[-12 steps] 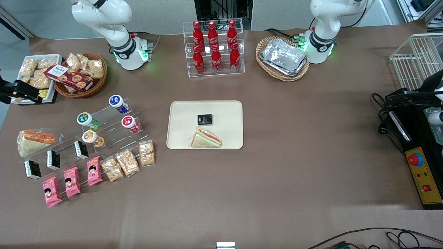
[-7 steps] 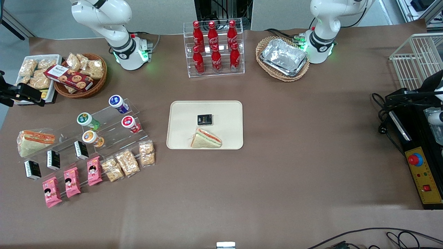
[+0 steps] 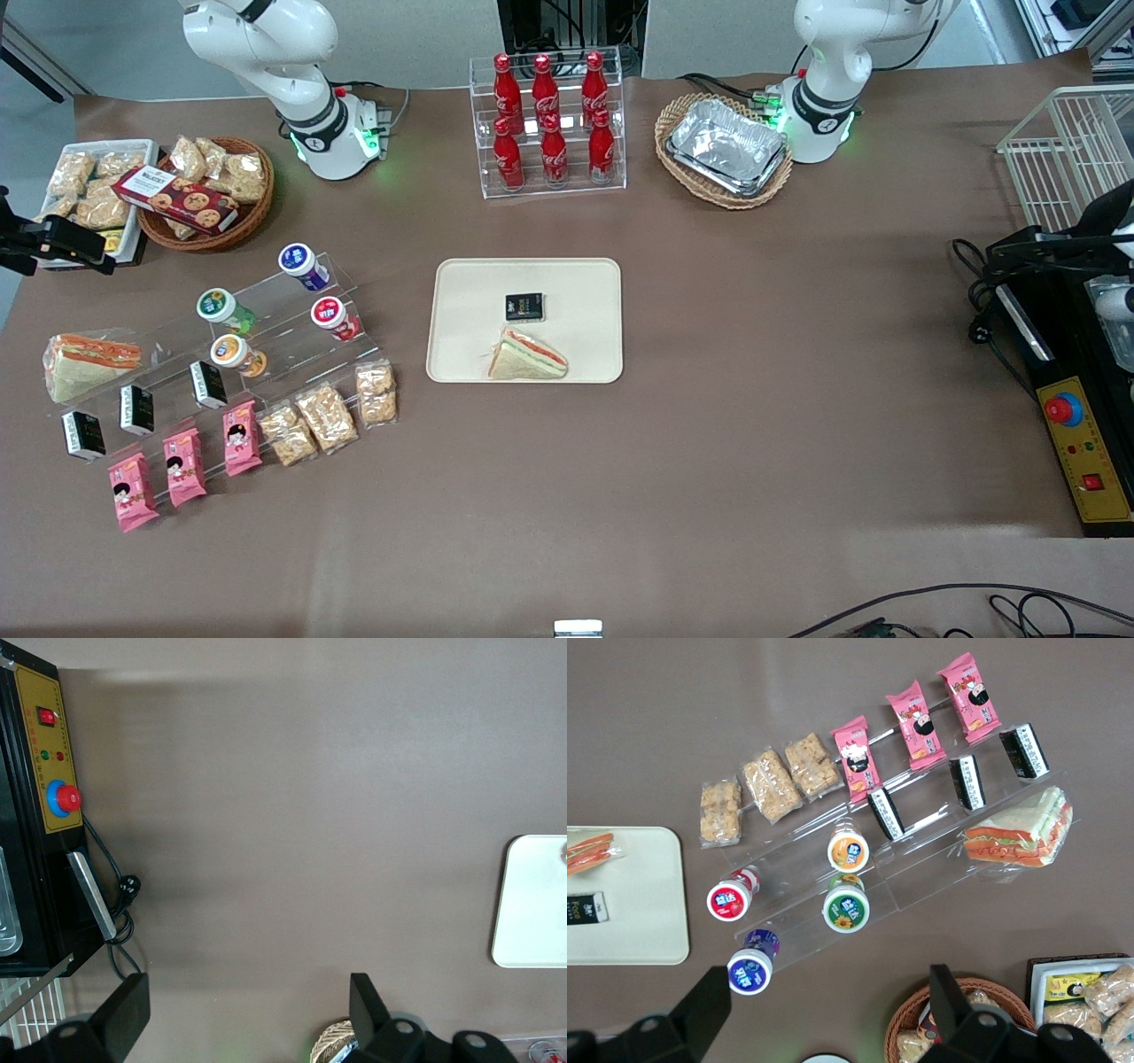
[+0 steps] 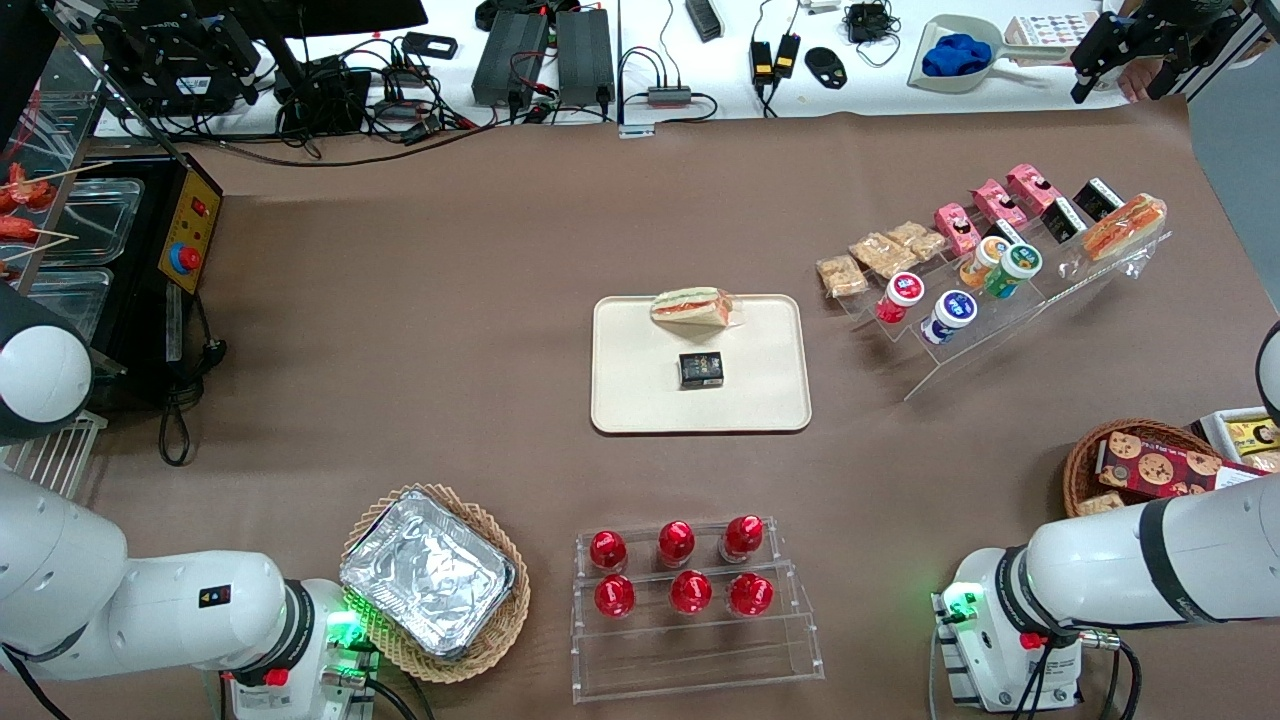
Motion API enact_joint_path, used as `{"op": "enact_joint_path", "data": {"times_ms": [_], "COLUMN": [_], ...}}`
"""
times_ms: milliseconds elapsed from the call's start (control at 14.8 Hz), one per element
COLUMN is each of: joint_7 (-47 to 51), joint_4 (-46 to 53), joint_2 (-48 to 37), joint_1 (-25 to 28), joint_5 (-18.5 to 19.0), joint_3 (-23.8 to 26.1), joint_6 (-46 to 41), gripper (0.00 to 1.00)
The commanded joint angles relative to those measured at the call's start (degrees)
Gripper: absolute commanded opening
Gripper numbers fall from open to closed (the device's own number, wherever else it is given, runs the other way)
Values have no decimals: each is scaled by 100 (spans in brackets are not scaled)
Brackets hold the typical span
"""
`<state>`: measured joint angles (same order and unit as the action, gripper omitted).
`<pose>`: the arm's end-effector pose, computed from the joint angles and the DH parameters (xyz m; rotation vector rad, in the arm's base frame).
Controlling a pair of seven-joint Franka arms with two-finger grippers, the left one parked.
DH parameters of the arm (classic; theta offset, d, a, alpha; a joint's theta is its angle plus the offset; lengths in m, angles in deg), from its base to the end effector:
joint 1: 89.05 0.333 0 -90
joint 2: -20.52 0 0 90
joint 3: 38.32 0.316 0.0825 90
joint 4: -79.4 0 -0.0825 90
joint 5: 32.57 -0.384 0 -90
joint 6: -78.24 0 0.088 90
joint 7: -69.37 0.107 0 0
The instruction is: Place green gum on tray
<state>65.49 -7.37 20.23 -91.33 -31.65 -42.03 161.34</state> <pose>0.5375 -0.0584 0.6433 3.1291 -0.0599 -0.0941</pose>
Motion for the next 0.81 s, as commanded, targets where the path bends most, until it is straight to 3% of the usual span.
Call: {"op": "enact_joint_path", "data": {"times_ms": [0, 541, 744], "joint_7": [-78, -87, -70], "joint_4": [-347, -2359, -3395], "joint_2": [-216, -1446, -1921], "joint_1": [70, 105, 114], "joint_5": [-13, 172, 365], "joint_3": [-33, 73, 152], "joint_6": [153, 1383, 2260], "gripper": [100, 100, 100]}}
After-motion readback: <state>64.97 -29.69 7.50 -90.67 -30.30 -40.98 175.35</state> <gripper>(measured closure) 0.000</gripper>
